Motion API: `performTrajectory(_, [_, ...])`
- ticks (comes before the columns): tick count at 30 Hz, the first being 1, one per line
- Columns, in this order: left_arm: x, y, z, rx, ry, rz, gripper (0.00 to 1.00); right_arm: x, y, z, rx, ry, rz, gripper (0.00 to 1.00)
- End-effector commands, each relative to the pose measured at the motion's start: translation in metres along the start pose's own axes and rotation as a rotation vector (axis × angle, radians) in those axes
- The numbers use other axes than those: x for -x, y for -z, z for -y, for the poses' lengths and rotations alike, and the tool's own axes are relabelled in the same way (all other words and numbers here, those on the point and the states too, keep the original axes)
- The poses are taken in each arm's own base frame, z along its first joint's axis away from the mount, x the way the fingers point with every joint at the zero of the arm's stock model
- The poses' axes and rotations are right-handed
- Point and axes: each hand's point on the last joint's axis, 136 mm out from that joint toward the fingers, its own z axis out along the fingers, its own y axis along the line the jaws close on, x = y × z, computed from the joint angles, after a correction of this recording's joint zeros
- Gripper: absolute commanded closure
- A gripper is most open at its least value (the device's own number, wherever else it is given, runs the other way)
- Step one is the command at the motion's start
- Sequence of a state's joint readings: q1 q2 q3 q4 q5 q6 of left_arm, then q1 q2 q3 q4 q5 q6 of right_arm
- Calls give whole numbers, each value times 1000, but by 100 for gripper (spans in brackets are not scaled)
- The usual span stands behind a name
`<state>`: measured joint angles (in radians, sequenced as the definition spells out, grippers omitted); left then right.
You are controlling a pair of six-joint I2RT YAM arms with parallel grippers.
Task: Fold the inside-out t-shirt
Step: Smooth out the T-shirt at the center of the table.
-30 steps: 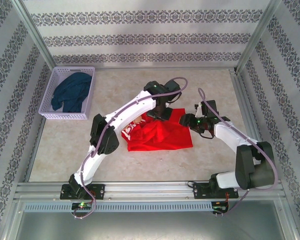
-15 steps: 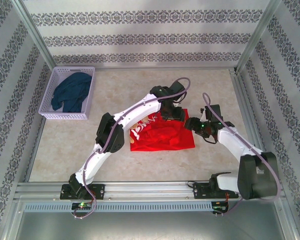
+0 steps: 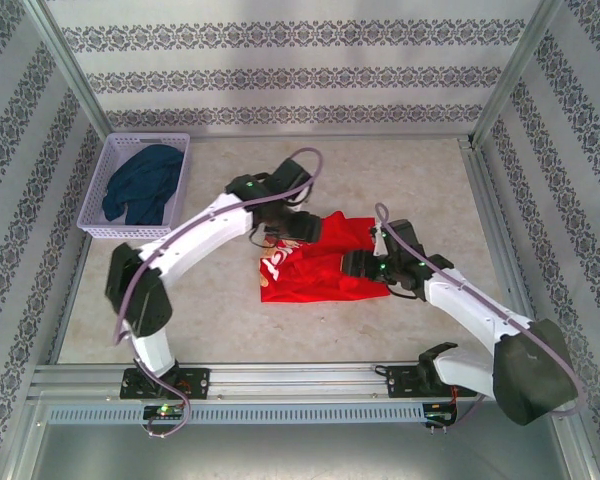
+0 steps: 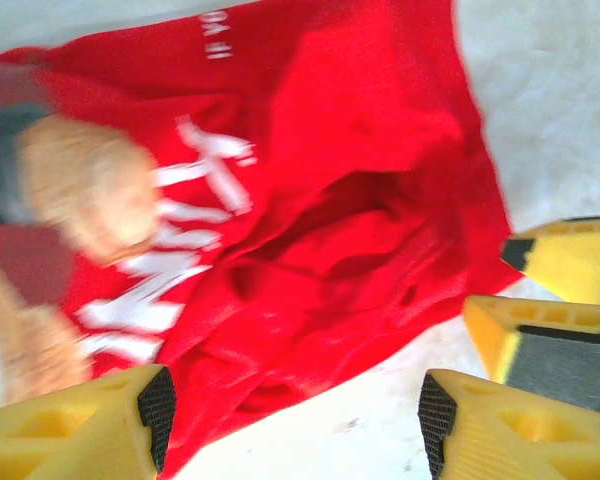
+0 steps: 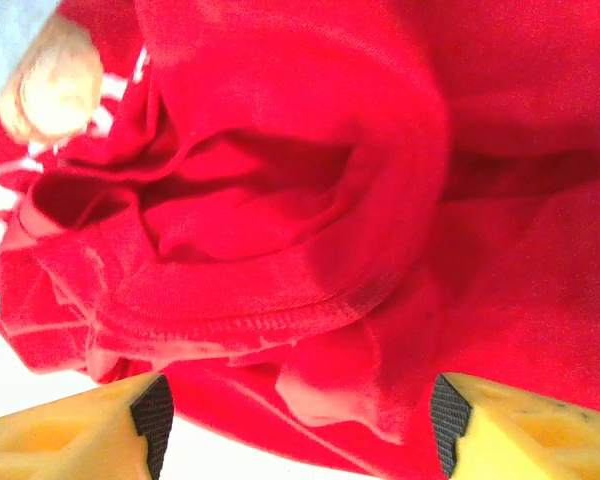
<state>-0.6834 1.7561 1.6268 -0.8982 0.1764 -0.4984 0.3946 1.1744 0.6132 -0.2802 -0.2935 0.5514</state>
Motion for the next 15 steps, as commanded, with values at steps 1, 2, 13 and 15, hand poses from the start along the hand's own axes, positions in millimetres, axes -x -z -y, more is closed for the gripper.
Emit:
performTrajectory(1, [-9, -8, -30, 68, 0, 17, 33, 8, -5, -10, -13, -10, 20, 34])
performTrajectory(2, [-12, -7, -38, 87, 7, 19, 33, 6, -8, -15, -2, -10, 7, 37])
performTrajectory(13, [-30, -5, -73, 186, 16, 22, 32, -12, -36, -56, 55, -37, -35, 28])
performTrajectory(15, [-32, -7, -74, 190, 14, 16, 32, -9, -41, -57, 48, -46, -28, 27])
